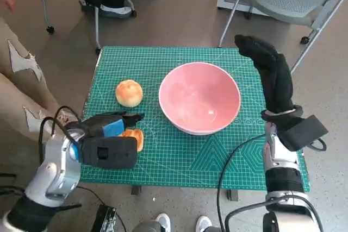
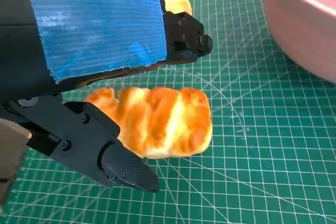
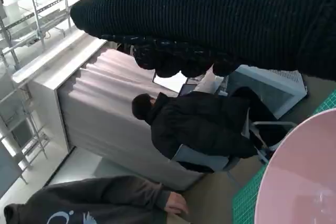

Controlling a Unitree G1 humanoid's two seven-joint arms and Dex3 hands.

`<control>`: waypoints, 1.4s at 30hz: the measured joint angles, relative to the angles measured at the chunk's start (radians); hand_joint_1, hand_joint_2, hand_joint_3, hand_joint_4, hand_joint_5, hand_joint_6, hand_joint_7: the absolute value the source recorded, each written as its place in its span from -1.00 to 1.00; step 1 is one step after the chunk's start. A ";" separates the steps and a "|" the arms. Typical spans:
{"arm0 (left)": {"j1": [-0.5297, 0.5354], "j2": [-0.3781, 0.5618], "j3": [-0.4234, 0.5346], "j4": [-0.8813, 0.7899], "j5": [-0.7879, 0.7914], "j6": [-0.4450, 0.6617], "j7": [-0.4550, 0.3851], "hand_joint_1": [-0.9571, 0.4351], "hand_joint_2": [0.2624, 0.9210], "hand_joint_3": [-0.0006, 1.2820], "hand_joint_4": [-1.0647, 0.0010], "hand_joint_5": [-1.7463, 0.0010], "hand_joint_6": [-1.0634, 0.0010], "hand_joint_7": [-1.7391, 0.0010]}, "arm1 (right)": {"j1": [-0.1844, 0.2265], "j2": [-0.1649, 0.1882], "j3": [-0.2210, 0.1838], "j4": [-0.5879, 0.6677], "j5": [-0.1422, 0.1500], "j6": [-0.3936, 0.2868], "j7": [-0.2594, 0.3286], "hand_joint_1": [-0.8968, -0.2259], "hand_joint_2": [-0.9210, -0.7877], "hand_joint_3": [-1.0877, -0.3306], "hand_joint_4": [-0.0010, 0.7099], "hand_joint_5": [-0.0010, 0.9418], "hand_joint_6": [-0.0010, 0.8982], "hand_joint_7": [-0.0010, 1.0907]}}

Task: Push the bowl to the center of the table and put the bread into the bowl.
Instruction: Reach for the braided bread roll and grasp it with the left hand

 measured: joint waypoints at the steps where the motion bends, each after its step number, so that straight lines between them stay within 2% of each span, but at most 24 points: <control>1: -0.003 -0.002 -0.003 0.008 0.004 0.000 0.000 -0.02 0.34 -0.99 0.76 1.00 0.61 1.00 | 0.000 0.000 -0.001 0.000 0.001 0.000 0.001 -0.31 -1.00 -0.39 -0.50 -0.99 -0.90 -0.32; 24: -0.056 -0.039 -0.057 0.154 0.063 -0.007 0.018 -0.02 0.36 -0.99 0.73 0.99 0.57 0.99 | 0.001 0.001 -0.011 -0.001 0.009 -0.002 0.023 -0.33 -1.00 -0.40 -0.50 -1.00 -0.93 -0.27; 30: -0.063 -0.048 -0.077 0.177 0.100 -0.004 0.040 0.04 0.37 -0.99 0.59 0.96 0.48 0.97 | 0.001 0.000 -0.012 -0.001 0.017 -0.002 0.024 -0.33 -1.00 -0.40 -0.50 -1.00 -0.94 -0.25; 32: -0.063 -0.054 -0.080 0.183 0.108 -0.002 0.048 0.14 0.39 -0.99 0.42 0.91 0.42 0.95 | 0.001 0.001 -0.012 -0.001 0.017 -0.001 0.025 -0.33 -1.00 -0.40 -0.50 -1.00 -0.94 -0.25; 33: -0.063 -0.057 -0.082 0.185 0.115 -0.001 0.052 0.22 0.42 -0.98 0.19 0.84 0.34 0.93 | 0.001 0.001 -0.012 -0.002 0.018 -0.001 0.025 -0.33 -1.00 -0.40 -0.50 -1.00 -0.94 -0.25; 34: -0.063 -0.060 -0.082 0.186 0.122 0.001 0.057 0.28 0.44 -0.98 0.09 0.74 0.29 0.93 | 0.001 0.001 -0.012 -0.002 0.018 -0.001 0.027 -0.33 -1.00 -0.40 -0.50 -1.00 -0.95 -0.25; 35: -0.063 -0.062 -0.083 0.187 0.129 0.002 0.064 0.40 0.55 -0.97 0.00 0.52 0.20 0.90 | 0.001 0.001 -0.012 -0.003 0.019 -0.001 0.028 -0.33 -1.00 -0.40 -0.50 -1.00 -0.95 -0.24; 36: -0.063 -0.064 -0.083 0.189 0.136 0.003 0.072 0.59 0.71 -0.95 -0.11 0.19 0.11 0.82 | 0.001 0.001 -0.012 -0.004 0.019 -0.001 0.029 -0.33 -1.00 -0.40 -0.50 -1.00 -0.95 -0.24; 37: -0.063 -0.066 -0.083 0.191 0.140 0.003 0.083 0.55 0.75 -0.92 -0.15 0.05 0.04 0.63 | 0.001 0.001 -0.012 -0.005 0.021 -0.001 0.030 -0.33 -1.00 -0.40 -0.50 -1.00 -0.95 -0.24; 38: -0.062 -0.067 -0.083 0.195 0.146 0.001 0.100 0.49 0.57 -0.60 -0.11 -0.26 0.02 0.27 | 0.001 0.001 -0.012 -0.006 0.023 0.000 0.031 -0.33 -1.00 -0.40 -0.50 -1.00 -0.95 -0.24; 39: -0.060 -0.067 -0.083 0.200 0.155 -0.002 0.121 0.45 0.27 -0.24 -0.11 -0.48 -0.02 0.01 | 0.001 0.001 -0.012 -0.008 0.025 0.000 0.031 -0.33 -1.00 -0.40 -0.50 -1.00 -0.95 -0.24; 41: -0.052 -0.067 -0.082 0.206 0.171 -0.012 0.166 0.42 0.00 0.09 -0.07 -0.69 -0.06 -0.21 | 0.001 0.001 -0.011 -0.011 0.026 0.000 0.032 -0.33 -1.00 -0.40 -0.51 -1.00 -0.96 -0.23; 42: -0.048 -0.067 -0.082 0.208 0.177 -0.021 0.191 0.41 0.14 0.05 0.01 -0.77 -0.01 -0.28 | 0.001 0.001 -0.012 -0.013 0.027 0.001 0.032 -0.33 -1.00 -0.40 -0.51 -1.00 -0.96 -0.23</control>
